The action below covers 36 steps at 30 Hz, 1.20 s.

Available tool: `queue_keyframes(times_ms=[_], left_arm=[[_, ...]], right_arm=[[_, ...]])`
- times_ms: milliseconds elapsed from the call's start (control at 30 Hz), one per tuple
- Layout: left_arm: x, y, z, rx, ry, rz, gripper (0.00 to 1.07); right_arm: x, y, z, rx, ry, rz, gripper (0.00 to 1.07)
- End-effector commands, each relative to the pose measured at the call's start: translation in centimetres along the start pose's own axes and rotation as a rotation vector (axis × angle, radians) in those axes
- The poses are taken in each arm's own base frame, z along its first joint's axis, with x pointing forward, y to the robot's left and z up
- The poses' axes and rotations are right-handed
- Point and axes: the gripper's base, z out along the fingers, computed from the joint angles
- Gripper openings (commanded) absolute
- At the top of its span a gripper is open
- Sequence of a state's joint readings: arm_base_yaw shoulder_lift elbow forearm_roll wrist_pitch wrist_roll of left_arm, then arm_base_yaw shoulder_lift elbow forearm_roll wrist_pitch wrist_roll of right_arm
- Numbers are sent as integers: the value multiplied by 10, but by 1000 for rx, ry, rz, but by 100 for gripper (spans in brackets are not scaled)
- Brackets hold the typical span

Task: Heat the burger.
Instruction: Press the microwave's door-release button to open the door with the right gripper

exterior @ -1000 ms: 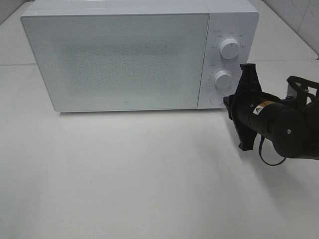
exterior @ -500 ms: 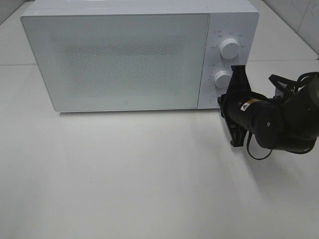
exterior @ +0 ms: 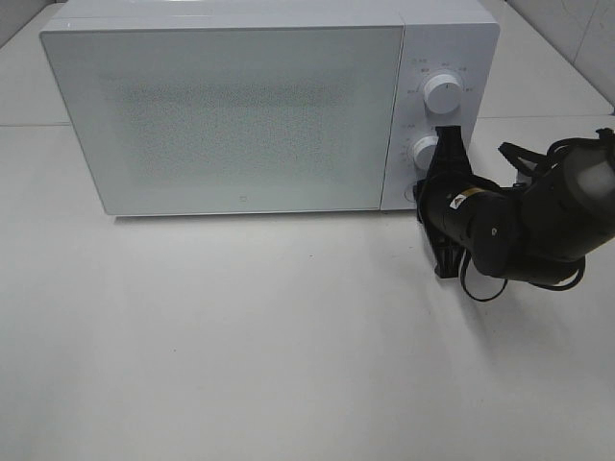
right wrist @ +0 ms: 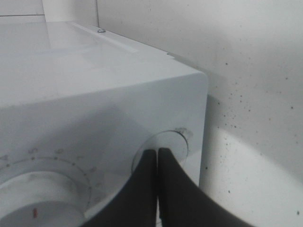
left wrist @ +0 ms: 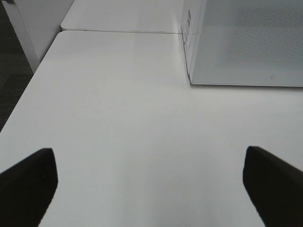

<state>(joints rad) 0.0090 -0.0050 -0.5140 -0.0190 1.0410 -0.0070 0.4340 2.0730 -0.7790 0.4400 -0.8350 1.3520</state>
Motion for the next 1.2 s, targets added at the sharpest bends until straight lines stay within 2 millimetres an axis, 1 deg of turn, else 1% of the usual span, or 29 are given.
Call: queue_keyframes(times_ms=[33, 267, 333, 467, 533, 700, 767, 833, 867, 967, 1033, 1200], left_arm=[[1, 0, -2, -8, -20, 2, 100], [1, 0, -2, -8, -20, 2, 100], [1, 0, -2, -8, -20, 2, 100], [1, 0, -2, -8, -20, 2, 100], [1, 0, -2, -8, -20, 2, 100], [1, 0, -2, -8, -20, 2, 100], [1, 0, -2, -8, -20, 2, 100], [1, 0, -2, -8, -20, 2, 100], [1, 0, -2, -8, -20, 2, 100], [1, 0, -2, -8, -20, 2, 100], [1, 0, -2, -8, -20, 2, 100], [1, 0, -2, -8, -20, 2, 100]], right_arm=[[-4, 7, 3, -50, -46, -16, 0], [-4, 13, 6, -73, -62, -8, 0], [-4, 21, 10, -140, -75, -14, 0], [-4, 26, 10, -176, -88, -25, 0], [-6, 31, 9, -238, -106, -27, 0], [-7, 35, 8, -278, -118, -27, 0], [-6, 42, 9, -326, -128, -21, 0], [-6, 44, 10, -333, -128, -19, 0], [-5, 48, 11, -347, -130, -25, 0], [-5, 50, 12, -356, -133, -29, 0], [-6, 60, 12, -421, -159, -42, 0], [-8, 69, 12, -480, -186, -54, 0]])
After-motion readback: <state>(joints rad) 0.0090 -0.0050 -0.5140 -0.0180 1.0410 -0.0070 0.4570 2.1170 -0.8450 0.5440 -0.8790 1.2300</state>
